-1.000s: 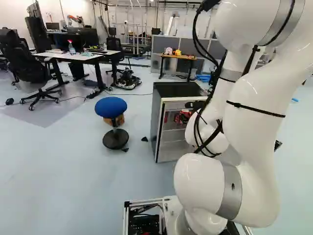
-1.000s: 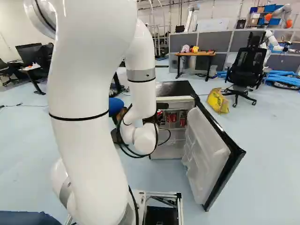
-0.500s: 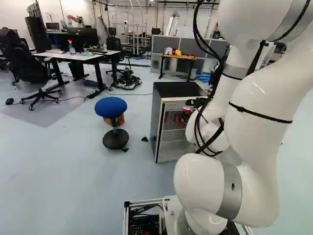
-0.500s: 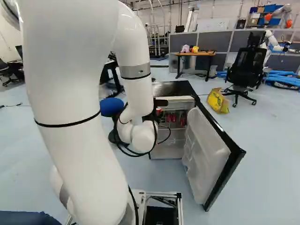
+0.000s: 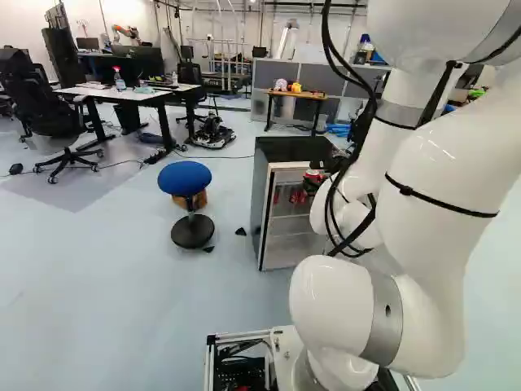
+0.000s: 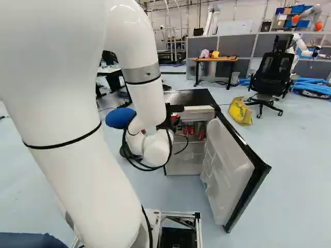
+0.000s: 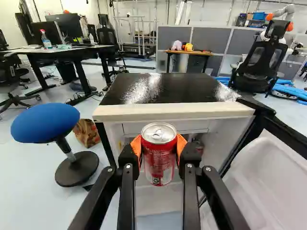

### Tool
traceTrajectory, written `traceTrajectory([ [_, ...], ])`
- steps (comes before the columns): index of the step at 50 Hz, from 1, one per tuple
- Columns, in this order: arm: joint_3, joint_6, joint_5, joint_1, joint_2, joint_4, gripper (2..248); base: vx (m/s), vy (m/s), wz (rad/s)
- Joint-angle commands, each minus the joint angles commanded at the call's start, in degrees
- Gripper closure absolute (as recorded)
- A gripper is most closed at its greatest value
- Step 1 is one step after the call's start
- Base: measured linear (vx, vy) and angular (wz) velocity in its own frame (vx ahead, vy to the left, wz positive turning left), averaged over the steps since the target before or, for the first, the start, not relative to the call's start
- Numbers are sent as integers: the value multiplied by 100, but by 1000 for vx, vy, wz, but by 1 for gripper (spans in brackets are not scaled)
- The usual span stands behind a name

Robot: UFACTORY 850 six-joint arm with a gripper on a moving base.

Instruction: Grab a drink from the fridge

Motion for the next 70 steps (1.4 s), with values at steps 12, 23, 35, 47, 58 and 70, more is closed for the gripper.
traceTrajectory([
  [12,-74,0,0,38,133,0,157,0,0,0],
  [23,-155,0,0,72,238,0,157,0,0,0],
  [35,-257,0,0,111,337,0,157,0,0,0],
  [47,-388,0,0,154,404,0,157,0,0,0],
  [58,-542,0,0,199,430,0,157,0,0,0],
  [70,-775,0,0,263,391,0,157,0,0,0],
])
